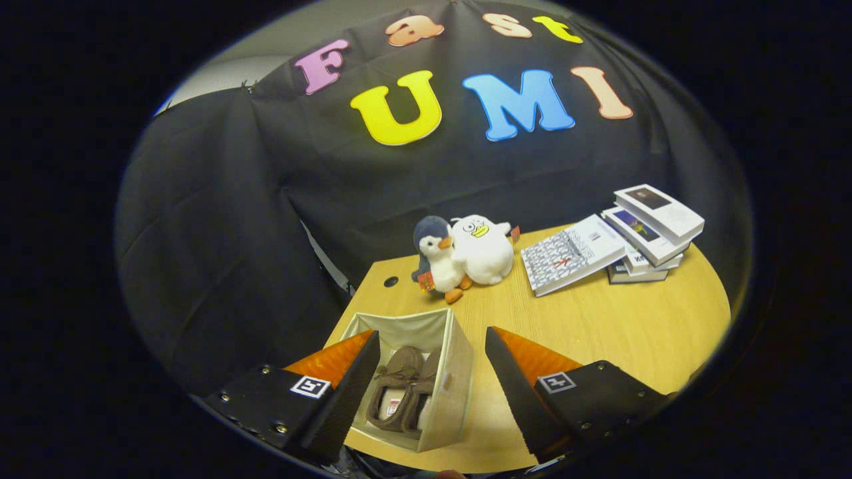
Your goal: Open the storage box then place both shoes into the box .Put the left shoe in first, then the right shoe, with the right side of both shoes facing outward in a uniform manner.
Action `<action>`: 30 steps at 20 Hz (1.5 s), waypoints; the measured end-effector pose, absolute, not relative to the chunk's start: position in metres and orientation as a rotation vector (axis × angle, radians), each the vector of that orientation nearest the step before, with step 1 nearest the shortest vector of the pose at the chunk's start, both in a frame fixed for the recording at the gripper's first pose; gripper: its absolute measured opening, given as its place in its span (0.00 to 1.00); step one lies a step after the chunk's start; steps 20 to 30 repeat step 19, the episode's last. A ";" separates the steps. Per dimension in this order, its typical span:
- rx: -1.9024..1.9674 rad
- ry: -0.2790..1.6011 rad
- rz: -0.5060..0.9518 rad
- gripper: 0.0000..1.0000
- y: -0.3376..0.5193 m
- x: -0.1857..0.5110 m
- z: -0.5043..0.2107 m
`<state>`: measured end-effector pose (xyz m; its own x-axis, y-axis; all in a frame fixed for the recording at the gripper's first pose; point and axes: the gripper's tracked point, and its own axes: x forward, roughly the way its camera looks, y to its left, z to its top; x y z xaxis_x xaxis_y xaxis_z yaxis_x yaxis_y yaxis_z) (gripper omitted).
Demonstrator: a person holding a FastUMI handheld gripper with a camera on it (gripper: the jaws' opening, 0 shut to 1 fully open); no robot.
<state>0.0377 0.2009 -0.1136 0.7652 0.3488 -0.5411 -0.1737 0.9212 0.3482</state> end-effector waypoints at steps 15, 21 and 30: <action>0.090 0.369 0.125 0.98 0.052 0.020 -0.057; 0.069 0.314 0.040 0.98 0.012 0.012 -0.051; 0.069 0.314 0.040 0.98 0.012 0.012 -0.051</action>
